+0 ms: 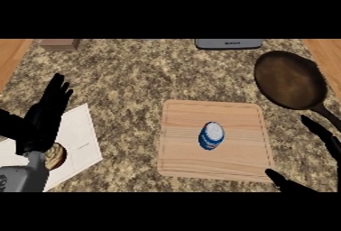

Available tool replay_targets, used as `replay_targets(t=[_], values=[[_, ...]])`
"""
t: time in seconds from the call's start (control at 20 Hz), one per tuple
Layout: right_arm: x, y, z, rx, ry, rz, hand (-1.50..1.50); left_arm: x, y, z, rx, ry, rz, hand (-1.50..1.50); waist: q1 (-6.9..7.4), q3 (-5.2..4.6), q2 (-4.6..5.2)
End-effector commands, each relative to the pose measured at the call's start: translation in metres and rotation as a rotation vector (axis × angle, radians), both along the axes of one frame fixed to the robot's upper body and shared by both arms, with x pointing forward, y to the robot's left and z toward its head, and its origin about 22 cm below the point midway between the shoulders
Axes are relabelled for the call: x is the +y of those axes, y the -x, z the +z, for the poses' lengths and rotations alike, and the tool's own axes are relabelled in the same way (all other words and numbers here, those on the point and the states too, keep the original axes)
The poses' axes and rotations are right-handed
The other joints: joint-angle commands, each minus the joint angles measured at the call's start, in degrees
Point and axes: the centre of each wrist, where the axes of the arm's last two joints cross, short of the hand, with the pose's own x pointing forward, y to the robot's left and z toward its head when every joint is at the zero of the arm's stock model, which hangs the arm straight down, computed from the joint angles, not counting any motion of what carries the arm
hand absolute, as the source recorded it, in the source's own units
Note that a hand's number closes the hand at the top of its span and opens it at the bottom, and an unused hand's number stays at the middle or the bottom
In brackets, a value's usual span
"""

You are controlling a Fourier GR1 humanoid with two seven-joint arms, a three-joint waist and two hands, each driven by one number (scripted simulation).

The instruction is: Pick the can from the cutting board and place it in the pan

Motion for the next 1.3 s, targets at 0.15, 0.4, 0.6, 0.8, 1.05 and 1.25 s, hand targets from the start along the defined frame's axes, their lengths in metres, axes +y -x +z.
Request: replay_targets(t=[0.15,0.4,0.6,0.8,1.05,1.25], values=[[0.017,-0.009,0.047,0.157,0.207,0.038,-1.50,-0.020,-0.008,0.003,0.009,0.001,-0.026,0.00,1.86,-0.03,0.47],[0.042,-0.036,0.066,0.293,0.360,0.010,-1.50,-0.020,-0.017,0.006,-0.001,0.009,-0.059,0.00,3.04,-0.06,0.68],[0.057,-0.060,0.067,0.459,0.437,0.060,-1.50,-0.030,-0.007,-0.002,-0.002,0.009,-0.052,0.00,3.50,-0.01,0.61],[0.068,-0.061,0.042,0.745,0.487,0.147,-1.50,-0.020,-0.011,0.008,-0.022,0.010,-0.059,0.00,3.62,-0.02,0.64],[0.106,-0.069,0.045,0.780,0.523,0.174,-1.50,-0.019,-0.005,0.006,-0.012,-0.006,-0.030,0.00,2.31,0.07,0.38],[0.121,-0.073,0.068,0.793,0.642,0.170,-1.50,-0.024,0.000,0.002,0.002,0.020,-0.042,0.00,2.72,-0.03,0.30]])
